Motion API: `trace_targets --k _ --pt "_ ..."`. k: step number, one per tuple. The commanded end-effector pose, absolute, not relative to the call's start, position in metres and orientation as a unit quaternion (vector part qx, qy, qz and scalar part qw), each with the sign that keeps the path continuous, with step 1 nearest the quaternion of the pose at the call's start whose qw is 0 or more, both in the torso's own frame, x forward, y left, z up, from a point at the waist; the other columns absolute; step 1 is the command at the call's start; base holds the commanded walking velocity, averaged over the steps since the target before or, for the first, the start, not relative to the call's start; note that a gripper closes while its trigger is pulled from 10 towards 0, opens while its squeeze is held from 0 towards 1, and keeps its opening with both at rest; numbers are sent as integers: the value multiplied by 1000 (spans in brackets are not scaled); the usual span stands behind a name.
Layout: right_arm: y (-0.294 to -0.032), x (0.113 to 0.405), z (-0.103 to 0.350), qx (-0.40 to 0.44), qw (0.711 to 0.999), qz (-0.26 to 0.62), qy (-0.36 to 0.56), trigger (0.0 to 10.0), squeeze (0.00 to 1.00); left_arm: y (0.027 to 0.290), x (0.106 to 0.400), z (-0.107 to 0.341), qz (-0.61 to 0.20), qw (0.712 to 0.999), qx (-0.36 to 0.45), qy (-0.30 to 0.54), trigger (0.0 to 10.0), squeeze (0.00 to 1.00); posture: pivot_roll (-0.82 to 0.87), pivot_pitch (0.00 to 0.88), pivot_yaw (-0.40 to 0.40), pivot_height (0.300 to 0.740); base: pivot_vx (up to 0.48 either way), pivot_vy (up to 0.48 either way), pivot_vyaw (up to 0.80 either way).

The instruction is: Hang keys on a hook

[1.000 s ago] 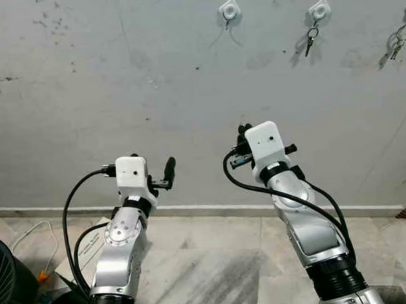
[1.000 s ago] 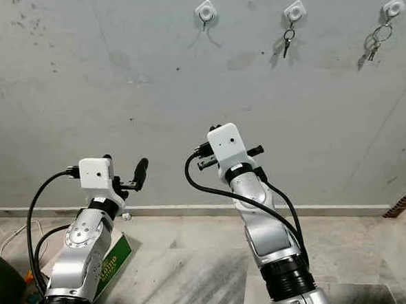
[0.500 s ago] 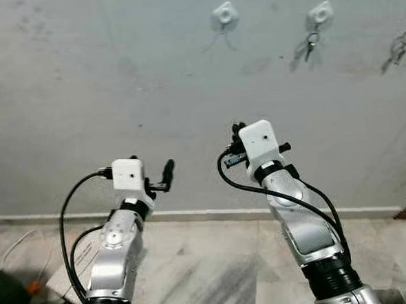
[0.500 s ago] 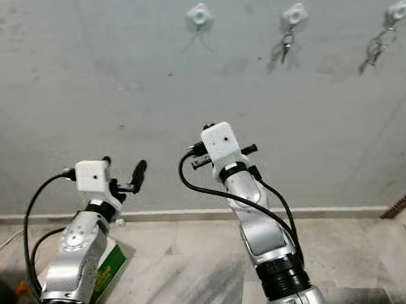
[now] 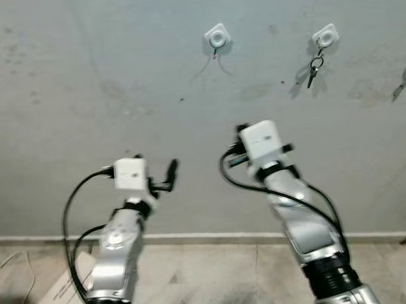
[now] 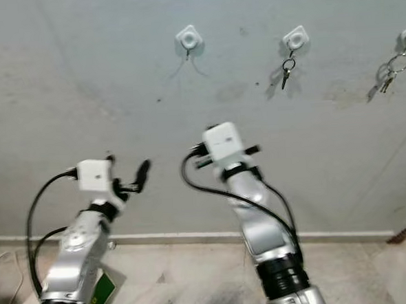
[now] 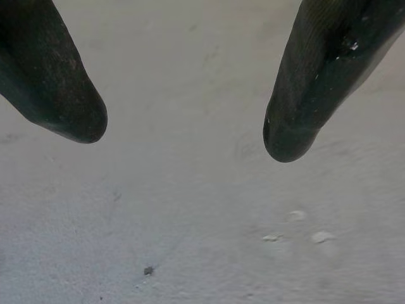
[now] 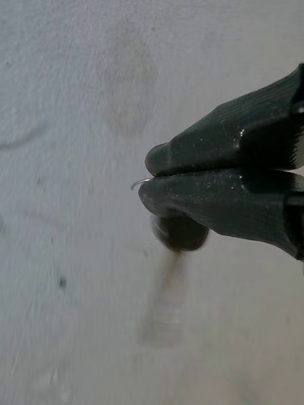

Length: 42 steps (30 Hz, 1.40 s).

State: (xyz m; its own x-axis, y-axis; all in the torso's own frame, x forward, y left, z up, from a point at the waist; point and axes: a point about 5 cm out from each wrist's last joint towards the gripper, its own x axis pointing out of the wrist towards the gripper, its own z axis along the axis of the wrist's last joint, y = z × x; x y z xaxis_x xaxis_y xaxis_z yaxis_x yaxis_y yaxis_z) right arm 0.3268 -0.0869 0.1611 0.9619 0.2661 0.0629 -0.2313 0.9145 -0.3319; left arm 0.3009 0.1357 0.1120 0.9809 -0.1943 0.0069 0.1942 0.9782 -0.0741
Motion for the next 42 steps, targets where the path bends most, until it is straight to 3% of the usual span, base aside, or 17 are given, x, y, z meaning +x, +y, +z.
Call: trace_targets --k 1,19,35,42 --pt "-95 329 164 -164 978 113 -57 10000 0 127 301 115 -112 993 -44 -6 10000 0 -21 62 10 740 0 0 0" --pt "-94 328 165 -169 977 117 -59 10000 0 126 301 114 -105 994 -40 -4 10000 0 -24 65 4 740 0 0 0" --pt "-94 328 163 -169 977 118 -56 10000 0 127 300 113 -102 994 -41 -2 10000 0 -25 71 5 740 0 -325 0" --pt "-94 328 163 -168 977 118 -54 10000 0 130 300 114 -92 994 -57 -4 10000 0 -27 73 4 740 0 0 0"
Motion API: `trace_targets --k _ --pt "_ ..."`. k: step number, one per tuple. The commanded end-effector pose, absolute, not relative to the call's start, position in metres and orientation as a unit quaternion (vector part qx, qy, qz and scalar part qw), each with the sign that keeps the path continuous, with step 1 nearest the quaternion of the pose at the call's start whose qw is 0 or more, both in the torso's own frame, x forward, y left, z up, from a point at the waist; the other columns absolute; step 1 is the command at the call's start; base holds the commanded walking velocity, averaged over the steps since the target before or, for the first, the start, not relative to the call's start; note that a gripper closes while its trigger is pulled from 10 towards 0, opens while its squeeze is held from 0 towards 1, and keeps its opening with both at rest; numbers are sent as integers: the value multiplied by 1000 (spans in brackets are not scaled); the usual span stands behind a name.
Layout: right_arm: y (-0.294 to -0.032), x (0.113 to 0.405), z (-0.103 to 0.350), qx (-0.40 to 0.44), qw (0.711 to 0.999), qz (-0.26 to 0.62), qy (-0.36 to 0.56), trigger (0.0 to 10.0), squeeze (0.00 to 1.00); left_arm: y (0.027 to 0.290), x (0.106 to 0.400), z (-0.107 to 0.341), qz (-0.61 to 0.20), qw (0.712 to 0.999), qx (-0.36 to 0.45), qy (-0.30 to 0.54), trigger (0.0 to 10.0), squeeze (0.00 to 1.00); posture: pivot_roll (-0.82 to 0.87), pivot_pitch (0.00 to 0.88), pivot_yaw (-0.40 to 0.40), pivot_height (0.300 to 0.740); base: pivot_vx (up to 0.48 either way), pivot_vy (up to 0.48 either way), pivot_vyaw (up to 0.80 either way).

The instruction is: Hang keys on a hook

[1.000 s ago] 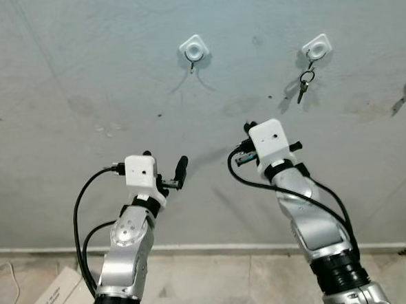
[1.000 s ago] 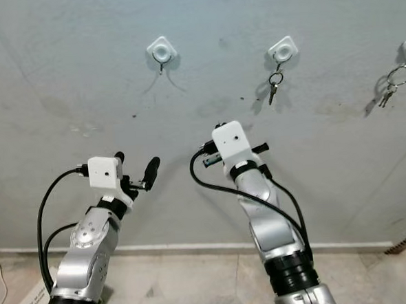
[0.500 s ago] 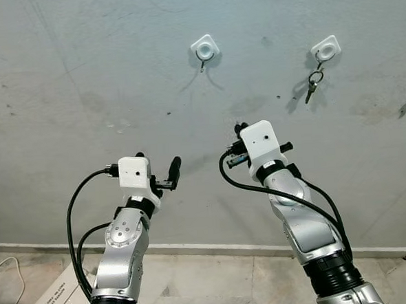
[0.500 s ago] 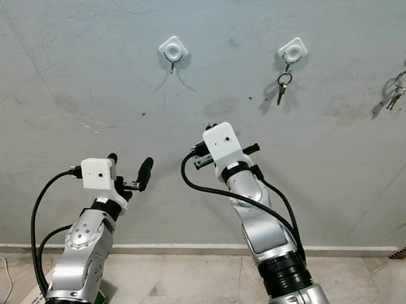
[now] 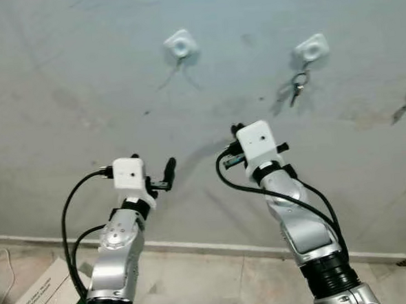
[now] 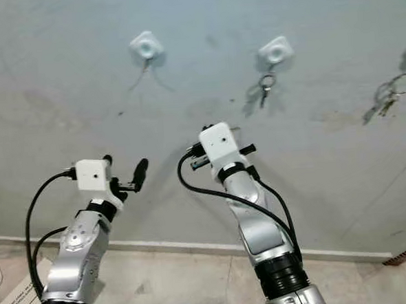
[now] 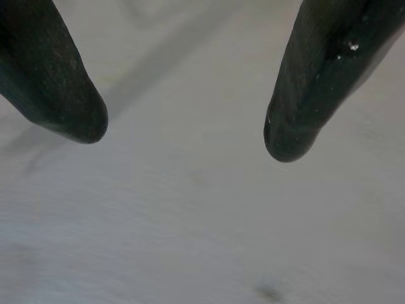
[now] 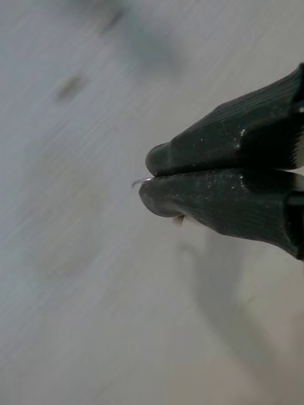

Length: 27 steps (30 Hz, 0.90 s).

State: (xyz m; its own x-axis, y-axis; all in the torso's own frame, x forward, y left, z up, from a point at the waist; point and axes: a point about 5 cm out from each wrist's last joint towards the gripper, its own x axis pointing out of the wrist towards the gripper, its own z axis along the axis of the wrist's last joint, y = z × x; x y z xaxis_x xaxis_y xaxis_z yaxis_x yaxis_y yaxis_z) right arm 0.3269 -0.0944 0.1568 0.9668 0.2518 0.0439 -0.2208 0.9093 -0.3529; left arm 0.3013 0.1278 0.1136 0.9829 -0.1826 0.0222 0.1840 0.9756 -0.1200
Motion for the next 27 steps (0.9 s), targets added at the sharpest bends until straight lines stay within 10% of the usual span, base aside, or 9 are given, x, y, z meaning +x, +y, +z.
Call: trace_targets --k 1,27 --pt "-94 328 163 -168 977 118 -54 10000 0 130 300 114 -92 994 -57 -4 10000 0 -27 73 4 740 0 0 0" --pt "-48 323 199 -80 933 334 -111 10000 0 149 251 119 -112 993 9 -31 10000 0 38 82 1 740 0 0 0"
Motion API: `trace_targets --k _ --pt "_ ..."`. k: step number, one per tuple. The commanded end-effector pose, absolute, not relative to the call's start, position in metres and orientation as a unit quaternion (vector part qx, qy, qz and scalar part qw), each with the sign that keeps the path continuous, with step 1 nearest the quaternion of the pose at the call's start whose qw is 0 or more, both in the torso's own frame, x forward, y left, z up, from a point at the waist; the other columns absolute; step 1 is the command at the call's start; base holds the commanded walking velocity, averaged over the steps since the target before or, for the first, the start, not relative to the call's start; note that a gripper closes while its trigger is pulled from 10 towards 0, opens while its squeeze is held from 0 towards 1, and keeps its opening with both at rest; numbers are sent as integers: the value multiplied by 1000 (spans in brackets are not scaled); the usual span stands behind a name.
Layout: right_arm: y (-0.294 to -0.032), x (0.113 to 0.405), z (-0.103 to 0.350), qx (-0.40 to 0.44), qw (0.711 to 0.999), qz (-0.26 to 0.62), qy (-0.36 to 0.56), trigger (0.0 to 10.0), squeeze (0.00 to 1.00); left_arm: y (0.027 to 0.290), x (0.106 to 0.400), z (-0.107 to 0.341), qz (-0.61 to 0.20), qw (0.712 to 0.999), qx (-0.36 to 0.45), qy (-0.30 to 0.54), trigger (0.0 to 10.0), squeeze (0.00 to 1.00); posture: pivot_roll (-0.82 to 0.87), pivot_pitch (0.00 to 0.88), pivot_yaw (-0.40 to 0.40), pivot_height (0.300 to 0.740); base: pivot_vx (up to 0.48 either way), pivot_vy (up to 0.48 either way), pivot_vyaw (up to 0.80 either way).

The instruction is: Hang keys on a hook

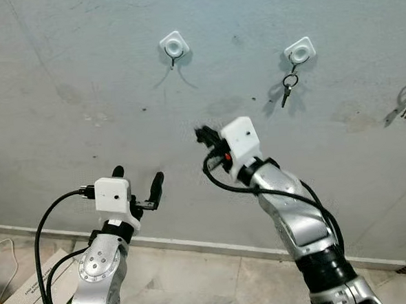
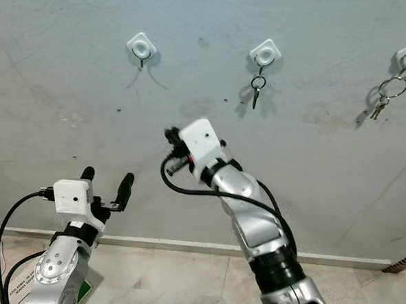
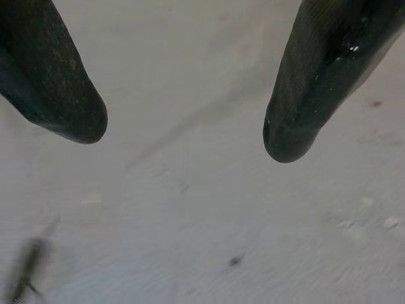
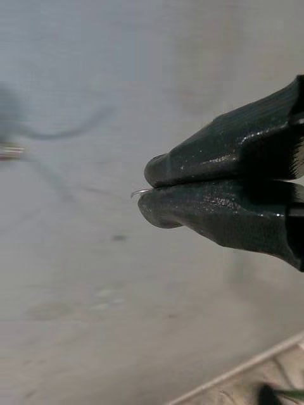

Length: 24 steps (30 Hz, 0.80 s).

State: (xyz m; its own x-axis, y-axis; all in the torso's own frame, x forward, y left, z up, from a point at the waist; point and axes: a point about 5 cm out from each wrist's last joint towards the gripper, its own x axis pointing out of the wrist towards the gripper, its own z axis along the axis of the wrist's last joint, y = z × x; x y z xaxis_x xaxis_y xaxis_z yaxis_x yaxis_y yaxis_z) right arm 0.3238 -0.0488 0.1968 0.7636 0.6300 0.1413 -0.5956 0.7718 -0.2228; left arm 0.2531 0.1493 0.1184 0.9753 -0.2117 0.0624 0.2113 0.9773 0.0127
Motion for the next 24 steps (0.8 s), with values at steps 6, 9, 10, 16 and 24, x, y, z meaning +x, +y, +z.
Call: trace_targets --k 6,9,10,16,24 --pt "-40 328 216 -72 923 354 -134 10000 0 145 248 121 -133 990 11 -35 10000 0 46 85 3 740 0 0 0" --pt "-33 330 223 -69 914 373 -144 10000 0 143 250 125 -141 989 13 -43 10000 0 48 94 4 740 0 0 0" --pt "-32 330 225 -68 912 376 -146 10000 0 143 251 126 -141 989 14 -44 10000 0 48 94 4 740 0 0 0" --pt "-26 334 235 -61 906 389 -158 10000 0 138 257 140 -143 987 20 -75 10000 0 47 97 5 740 0 0 0" --pt "-22 337 243 -49 901 398 -168 10000 0 133 263 156 -144 984 9 -100 10000 0 42 100 1 740 0 0 0"
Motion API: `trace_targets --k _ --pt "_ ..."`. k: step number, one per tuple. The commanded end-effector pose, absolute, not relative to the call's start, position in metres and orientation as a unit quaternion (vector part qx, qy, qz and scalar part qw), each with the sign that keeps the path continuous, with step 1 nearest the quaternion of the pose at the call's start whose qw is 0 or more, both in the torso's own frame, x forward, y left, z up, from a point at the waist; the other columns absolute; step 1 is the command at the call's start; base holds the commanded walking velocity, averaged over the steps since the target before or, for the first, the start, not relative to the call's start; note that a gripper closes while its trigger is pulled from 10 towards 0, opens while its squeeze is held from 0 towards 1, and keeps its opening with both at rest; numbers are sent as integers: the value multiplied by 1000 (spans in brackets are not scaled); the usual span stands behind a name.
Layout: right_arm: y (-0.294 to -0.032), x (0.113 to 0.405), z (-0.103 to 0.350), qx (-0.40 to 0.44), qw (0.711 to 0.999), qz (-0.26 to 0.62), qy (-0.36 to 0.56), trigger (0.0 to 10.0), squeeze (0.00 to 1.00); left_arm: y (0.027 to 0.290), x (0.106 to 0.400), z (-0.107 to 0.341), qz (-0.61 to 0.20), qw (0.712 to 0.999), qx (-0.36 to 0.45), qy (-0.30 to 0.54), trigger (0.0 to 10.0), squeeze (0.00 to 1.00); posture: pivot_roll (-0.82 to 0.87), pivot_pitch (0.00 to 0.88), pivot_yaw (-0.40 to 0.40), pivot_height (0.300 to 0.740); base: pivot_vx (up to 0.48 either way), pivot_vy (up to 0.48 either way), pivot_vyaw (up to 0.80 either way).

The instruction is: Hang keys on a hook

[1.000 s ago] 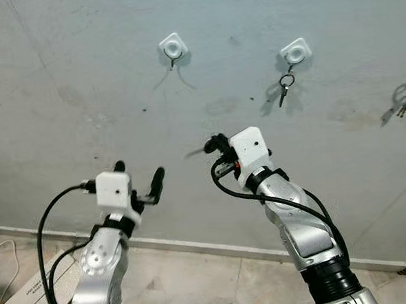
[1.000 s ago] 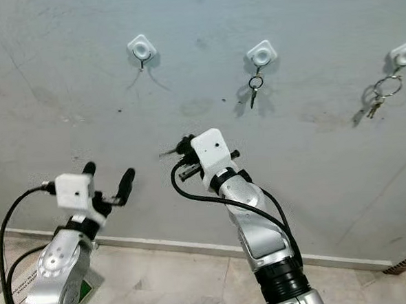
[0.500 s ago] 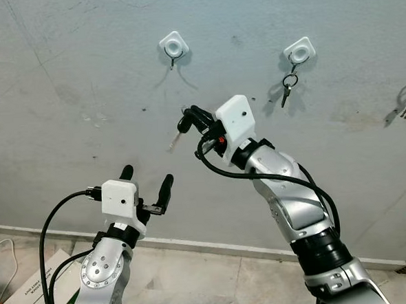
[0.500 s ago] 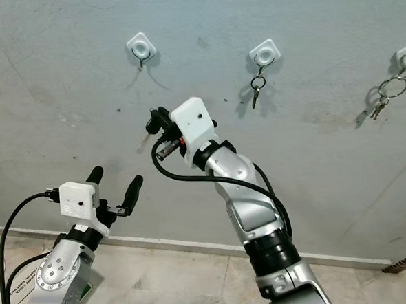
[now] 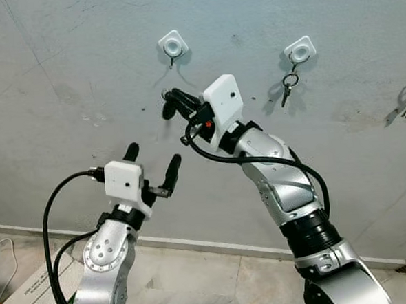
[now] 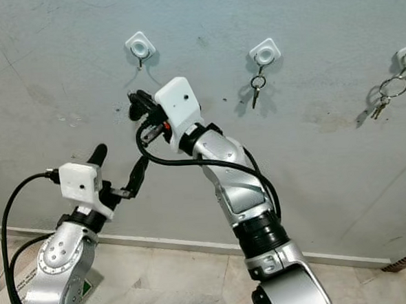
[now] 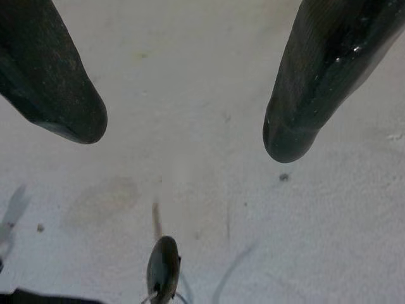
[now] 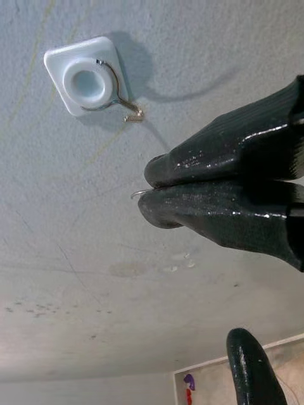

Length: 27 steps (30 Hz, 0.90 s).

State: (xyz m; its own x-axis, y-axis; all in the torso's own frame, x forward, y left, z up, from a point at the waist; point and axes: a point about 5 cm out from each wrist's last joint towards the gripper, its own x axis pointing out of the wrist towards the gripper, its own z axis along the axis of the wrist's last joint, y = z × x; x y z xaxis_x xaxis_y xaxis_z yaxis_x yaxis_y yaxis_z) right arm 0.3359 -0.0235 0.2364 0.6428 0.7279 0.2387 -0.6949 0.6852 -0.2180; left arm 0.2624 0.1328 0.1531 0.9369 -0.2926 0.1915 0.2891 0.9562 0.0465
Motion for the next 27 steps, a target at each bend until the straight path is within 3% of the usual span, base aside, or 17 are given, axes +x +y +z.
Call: trace_targets --k 1,27 --pt "-22 337 244 -49 900 399 -169 10000 0 133 264 156 -144 985 8 -100 10000 0 42 100 1 740 0 0 0" --pt "-12 351 269 2 901 395 -180 10000 0 132 270 167 -139 984 -3 -114 10000 0 46 100 -2 740 0 0 0"
